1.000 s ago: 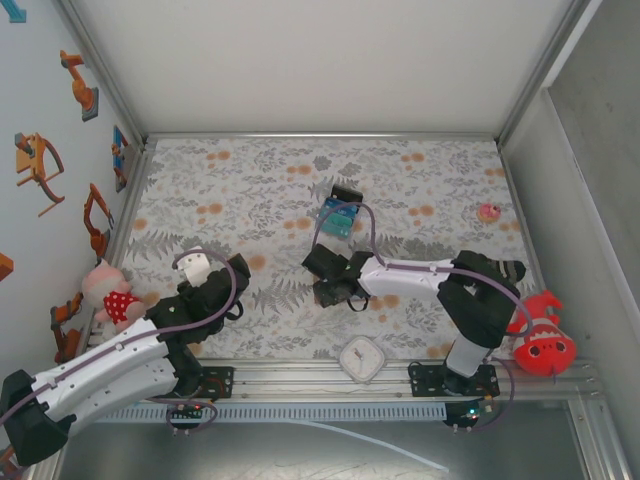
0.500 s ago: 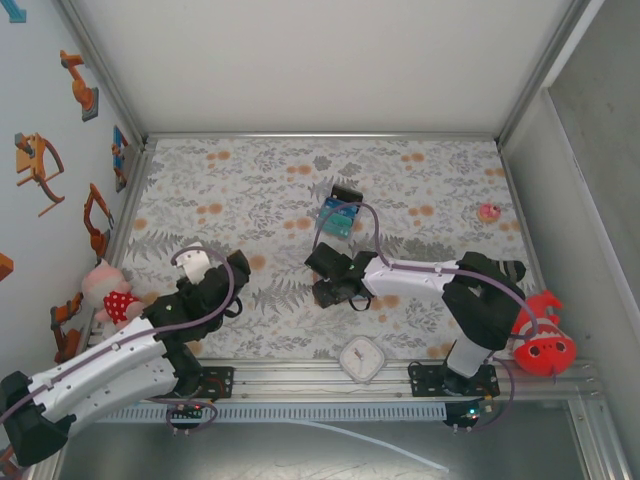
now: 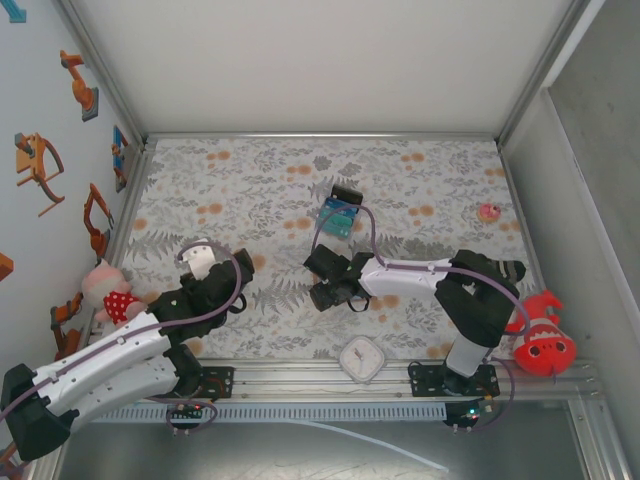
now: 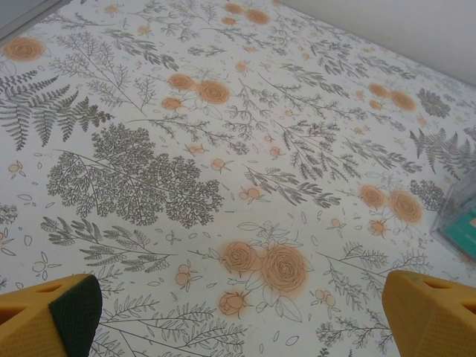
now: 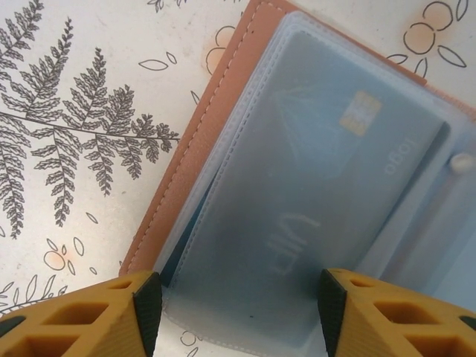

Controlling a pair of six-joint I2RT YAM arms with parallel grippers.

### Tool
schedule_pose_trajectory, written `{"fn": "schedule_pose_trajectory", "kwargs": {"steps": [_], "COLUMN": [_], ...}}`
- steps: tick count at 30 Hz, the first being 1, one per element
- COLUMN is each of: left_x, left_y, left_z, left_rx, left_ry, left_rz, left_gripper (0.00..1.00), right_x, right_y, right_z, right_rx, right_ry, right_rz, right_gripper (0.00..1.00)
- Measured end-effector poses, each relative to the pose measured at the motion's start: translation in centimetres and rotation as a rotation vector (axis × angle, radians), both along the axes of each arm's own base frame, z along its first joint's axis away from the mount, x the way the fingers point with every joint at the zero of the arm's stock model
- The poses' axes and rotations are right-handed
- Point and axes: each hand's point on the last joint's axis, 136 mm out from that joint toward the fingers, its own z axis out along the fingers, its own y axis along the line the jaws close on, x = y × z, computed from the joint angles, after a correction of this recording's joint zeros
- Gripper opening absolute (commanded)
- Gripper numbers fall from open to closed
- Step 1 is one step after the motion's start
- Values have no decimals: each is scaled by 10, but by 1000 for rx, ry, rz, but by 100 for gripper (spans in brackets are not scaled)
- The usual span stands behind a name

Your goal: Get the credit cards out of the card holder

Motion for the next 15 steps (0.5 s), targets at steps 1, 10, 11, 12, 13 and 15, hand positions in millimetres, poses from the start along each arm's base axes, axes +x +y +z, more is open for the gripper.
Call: {"fn": "schedule_pose_trajectory", "kwargs": {"steps": [1,10,11,12,13,15], "left_x": [0,2,3,4,4,6], "left_y": [0,-5,-7,-8,-10,-14], "left_z": [0,6,7,8,9,11], "left_rx": [0,3,4,5,6,10], "left_ry": [-1,-5,-6,-5,-5,0], "left_rz": [-1,-23,-27,-32,-37,-54], "left_gripper": [97,97,97,97,97,97], "right_x": [0,4,5,6,6,7], "right_y": [0,-1,-1,-2,-4,-7], "right_z": [0,1,2,2,3,4], "right_rx": [-1,-1,-1,-1,-1,-3], "right_ry": [-3,-30,-33,-36,-38,-44], "right_rz": [0,6,6,4,3,-3], "right_gripper": [52,31,30,27,27,27]}}
